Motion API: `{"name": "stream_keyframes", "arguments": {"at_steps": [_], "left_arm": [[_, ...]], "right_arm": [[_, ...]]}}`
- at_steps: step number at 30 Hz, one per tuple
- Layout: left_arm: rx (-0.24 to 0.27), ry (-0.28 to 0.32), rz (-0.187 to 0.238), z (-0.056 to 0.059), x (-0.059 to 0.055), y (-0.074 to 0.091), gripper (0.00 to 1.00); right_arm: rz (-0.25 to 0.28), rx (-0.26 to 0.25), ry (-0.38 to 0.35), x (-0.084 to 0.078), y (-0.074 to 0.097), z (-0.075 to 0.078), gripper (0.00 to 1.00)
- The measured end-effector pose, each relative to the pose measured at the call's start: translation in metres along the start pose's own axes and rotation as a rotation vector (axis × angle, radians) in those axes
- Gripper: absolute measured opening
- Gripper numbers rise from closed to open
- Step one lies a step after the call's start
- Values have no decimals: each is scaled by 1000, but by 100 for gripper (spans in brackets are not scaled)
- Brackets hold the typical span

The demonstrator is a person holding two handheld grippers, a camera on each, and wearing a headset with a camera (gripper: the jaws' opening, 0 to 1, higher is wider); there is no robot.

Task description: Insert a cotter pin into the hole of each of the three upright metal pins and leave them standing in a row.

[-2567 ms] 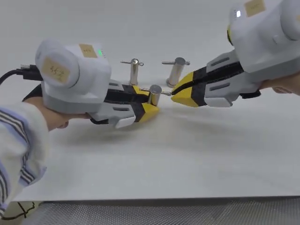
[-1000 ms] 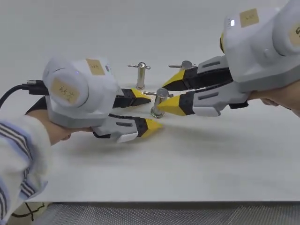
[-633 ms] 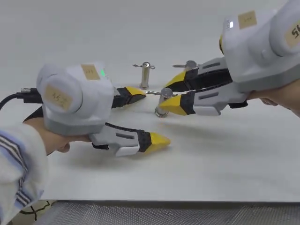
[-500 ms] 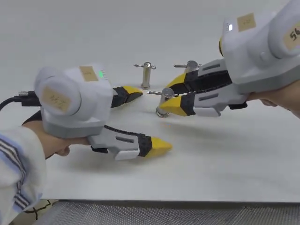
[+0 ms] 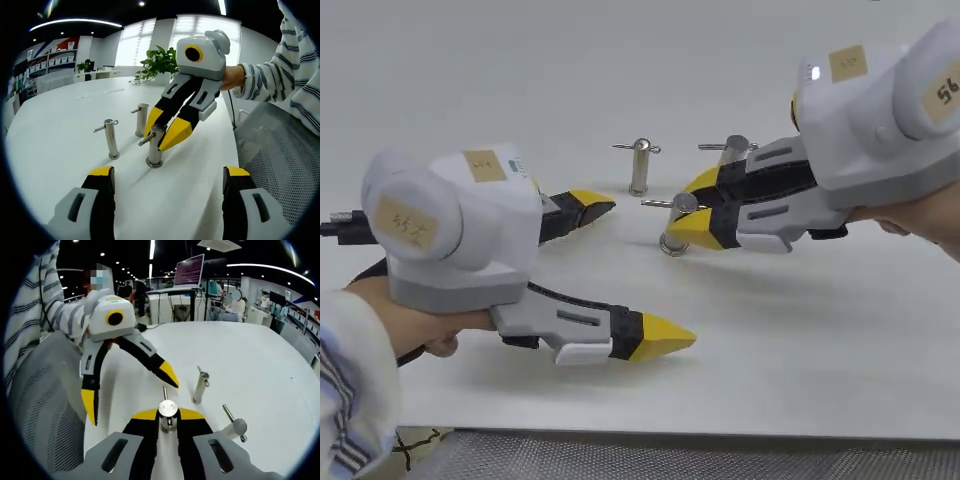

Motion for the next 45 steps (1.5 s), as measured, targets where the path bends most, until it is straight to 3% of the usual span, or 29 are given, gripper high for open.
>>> {"name": "stream_keyframes", "arguments": {"at_steps": [11, 14, 16, 24, 36, 40, 45], "left_arm": [[30, 12, 6, -4, 6, 6, 89], [33, 2, -17, -4, 5, 7, 90], [37, -20, -48, -3, 2, 6, 94], [19, -6, -39, 3, 7, 4, 98], [1, 17, -68, 10, 7, 7, 99], [-10, 5, -84, 14, 5, 7, 99], [-9, 11, -94, 16, 4, 6, 99]], "right_arm": [[19, -12, 30, -1, 4, 1, 12], [30, -13, -6, -2, 12, 4, 12], [27, -14, 10, -4, 16, 5, 12], [10, -18, 16, -13, 44, 11, 12], [-31, -38, 19, -38, 89, 48, 12], [-52, -52, 27, -45, 97, 58, 12], [-36, -64, 25, -48, 102, 66, 12]]}}
Point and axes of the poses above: the centre of the closed fingertips' face, and the gripper's own axes: y roughly backward along the fingers, z roughly to its right, x roughly out of its top, the point moved 5 cm from there along y, roughly backward along the fingers, and after that the axes turned 5 degrees about z, right-handed, at the moved point
